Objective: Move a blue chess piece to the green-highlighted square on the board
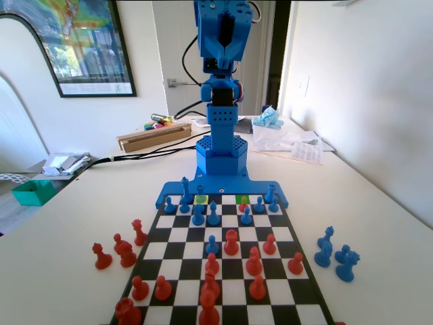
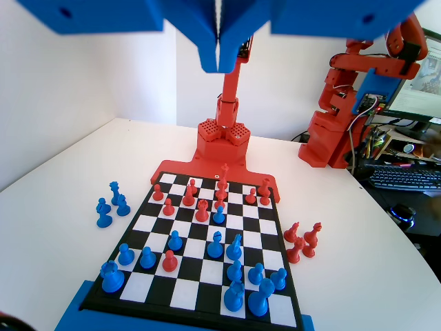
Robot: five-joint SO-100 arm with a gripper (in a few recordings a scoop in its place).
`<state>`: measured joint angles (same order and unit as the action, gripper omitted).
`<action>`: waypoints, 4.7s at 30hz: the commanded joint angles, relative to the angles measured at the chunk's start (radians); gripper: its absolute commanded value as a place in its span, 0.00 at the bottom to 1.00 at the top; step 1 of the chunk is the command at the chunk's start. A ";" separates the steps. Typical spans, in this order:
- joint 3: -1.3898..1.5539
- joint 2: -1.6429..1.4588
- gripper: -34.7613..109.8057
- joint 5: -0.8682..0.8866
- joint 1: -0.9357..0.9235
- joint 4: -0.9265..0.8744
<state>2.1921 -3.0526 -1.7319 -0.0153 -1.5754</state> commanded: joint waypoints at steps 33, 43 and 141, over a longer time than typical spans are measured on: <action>-0.008 -0.003 0.25 -0.003 -0.012 0.005; -0.008 -0.003 0.25 -0.003 -0.012 0.005; 0.480 1.045 0.33 -1.318 -0.265 0.759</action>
<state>2.6584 -2.0034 -2.9130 -0.2608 -0.8406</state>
